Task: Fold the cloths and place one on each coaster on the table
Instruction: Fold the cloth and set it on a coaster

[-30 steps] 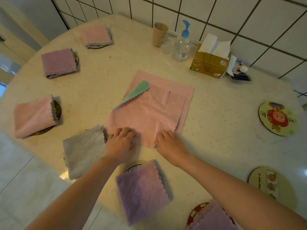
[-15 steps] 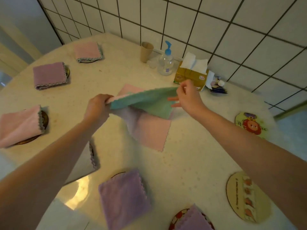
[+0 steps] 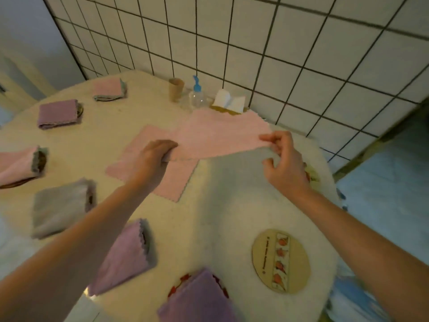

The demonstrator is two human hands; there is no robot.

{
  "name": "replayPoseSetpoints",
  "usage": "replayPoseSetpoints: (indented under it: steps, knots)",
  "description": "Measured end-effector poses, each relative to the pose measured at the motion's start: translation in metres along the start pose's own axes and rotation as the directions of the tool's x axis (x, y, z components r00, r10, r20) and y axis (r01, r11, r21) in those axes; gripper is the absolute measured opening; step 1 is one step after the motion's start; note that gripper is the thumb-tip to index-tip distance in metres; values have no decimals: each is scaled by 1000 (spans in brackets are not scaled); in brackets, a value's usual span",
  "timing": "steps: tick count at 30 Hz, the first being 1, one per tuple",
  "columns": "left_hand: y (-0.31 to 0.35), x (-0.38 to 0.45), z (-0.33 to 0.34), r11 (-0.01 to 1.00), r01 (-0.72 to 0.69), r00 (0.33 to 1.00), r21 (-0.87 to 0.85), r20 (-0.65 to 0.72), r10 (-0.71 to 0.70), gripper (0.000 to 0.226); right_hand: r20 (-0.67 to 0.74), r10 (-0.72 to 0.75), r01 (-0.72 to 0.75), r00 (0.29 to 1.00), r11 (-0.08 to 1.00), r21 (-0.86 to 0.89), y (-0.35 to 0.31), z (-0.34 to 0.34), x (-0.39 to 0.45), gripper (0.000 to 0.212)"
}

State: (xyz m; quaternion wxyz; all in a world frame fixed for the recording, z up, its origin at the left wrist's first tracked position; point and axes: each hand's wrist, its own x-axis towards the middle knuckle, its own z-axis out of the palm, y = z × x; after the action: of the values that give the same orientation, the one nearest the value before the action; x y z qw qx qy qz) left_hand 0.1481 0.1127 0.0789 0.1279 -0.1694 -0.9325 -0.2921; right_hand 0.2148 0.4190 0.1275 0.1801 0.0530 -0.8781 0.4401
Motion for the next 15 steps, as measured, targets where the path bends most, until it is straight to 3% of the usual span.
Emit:
replayPoseSetpoints:
  steps: [2,6,9,15]
  knots:
    - [13,-56,39,1000,22,991,8,134,-23,39,139,118,-109,983,991,-72,39,-11,-61,43]
    - [30,-163,102,997,-36,921,66,390,8,70,373,360,-248,855,916,-315,106,-21,-174,34]
    - [32,-212,120,996,-42,871,76,492,-1,43,463,413,-280,784,902,-329,126,-31,-223,30]
    - [53,-217,108,994,112,907,15,406,-108,31,390,216,-103,895,951,-290,141,-45,-235,24]
